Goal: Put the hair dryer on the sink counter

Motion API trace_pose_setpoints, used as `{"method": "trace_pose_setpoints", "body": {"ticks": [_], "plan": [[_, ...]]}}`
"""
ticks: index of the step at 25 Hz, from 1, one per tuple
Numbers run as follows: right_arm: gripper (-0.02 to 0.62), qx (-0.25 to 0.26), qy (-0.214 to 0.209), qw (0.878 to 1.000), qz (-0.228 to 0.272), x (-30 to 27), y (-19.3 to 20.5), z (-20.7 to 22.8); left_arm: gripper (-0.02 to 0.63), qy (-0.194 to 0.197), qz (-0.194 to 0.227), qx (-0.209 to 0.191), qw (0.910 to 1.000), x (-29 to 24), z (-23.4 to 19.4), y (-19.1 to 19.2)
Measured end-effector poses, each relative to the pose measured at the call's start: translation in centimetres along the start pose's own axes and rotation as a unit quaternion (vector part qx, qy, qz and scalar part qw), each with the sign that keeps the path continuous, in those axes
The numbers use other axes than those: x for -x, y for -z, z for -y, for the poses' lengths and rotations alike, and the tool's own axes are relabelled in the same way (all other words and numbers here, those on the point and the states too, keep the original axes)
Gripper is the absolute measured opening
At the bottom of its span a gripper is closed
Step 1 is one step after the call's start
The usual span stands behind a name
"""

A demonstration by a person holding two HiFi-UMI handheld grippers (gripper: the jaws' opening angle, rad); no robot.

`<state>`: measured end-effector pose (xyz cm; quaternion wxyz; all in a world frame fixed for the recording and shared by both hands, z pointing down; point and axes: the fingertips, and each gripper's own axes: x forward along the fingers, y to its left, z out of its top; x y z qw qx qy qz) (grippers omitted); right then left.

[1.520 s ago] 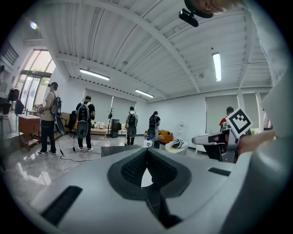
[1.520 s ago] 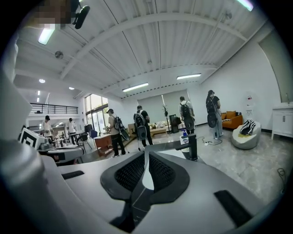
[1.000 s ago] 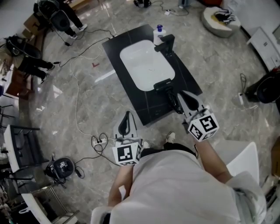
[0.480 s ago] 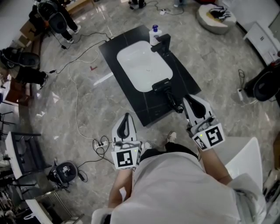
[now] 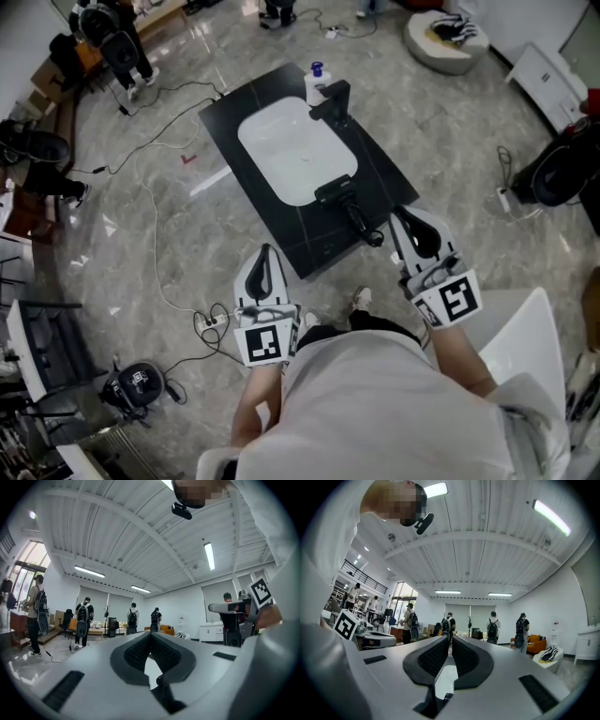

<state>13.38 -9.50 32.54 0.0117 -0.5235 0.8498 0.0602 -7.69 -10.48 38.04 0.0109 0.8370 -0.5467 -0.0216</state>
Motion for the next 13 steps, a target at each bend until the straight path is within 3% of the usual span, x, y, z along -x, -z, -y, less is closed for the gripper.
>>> {"method": "trace_pose_setpoints", "body": {"ticks": [13], "plan": [[0.048,-0.012,-0.002,1.0,-0.012,-0.1,0.6,-1.9,0.002,0.013,-0.004,-0.004,0.9999,0.6,-0.4,-0.1]]}}
